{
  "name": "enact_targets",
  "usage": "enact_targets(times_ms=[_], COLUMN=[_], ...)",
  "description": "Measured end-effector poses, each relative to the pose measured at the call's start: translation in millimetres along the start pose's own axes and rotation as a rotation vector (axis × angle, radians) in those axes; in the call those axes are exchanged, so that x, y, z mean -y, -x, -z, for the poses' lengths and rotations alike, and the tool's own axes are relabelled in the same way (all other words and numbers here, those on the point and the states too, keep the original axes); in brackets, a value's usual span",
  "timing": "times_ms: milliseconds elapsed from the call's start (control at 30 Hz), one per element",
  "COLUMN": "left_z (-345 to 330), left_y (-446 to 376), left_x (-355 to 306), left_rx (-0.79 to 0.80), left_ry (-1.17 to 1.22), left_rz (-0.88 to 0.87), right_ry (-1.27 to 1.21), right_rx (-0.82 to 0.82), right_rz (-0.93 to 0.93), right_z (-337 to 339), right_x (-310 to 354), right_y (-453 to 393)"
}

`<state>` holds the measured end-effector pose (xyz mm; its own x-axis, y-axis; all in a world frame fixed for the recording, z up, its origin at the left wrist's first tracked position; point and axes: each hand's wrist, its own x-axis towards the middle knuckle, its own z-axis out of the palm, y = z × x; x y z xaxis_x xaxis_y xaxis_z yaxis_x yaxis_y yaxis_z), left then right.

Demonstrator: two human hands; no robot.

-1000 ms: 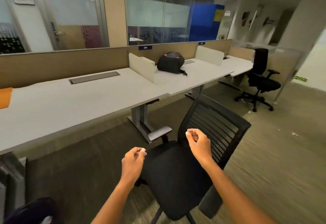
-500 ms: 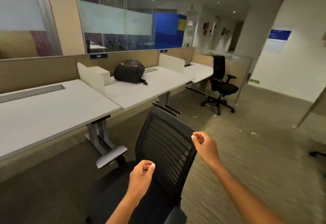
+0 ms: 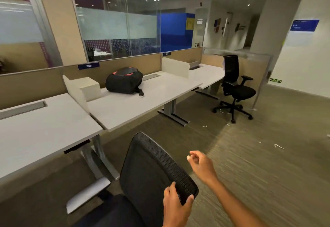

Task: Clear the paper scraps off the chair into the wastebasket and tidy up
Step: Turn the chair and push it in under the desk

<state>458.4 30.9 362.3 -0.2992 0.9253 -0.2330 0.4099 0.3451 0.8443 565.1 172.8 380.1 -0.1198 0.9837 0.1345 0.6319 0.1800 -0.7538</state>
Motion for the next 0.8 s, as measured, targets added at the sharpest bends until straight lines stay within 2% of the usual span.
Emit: enact_targets(times_ms=[167, 400, 533, 767, 800], left_z=[-41.0, -67.2, -64.8, -35.9, -33.0], left_y=[-36.7, -69.2, -74.5, -66.2, -63.6], left_x=[-7.6, 0.4, -4.3, -6.1, -2.0], left_rx=[-0.114, -0.319, -0.290, -0.400, -0.376], left_ry=[-0.054, -0.207, -0.281, -0.562, -0.572], left_rz=[0.156, 0.242, 0.182, 0.003, -0.013], right_ry=[-0.015, -0.081, -0.109, -0.201, -0.198], right_rx=[0.209, 0.351, 0.357, 0.260, 0.249], right_rz=[-0.038, -0.027, 0.002, -0.025, -0.023], right_z=[-30.6, -64.0, -77.7, -93.7, -94.6], right_x=[-20.5, -15.5, -10.7, -3.9, -1.6], right_y=[-41.3, -68.4, -65.2, -44.6, -41.3])
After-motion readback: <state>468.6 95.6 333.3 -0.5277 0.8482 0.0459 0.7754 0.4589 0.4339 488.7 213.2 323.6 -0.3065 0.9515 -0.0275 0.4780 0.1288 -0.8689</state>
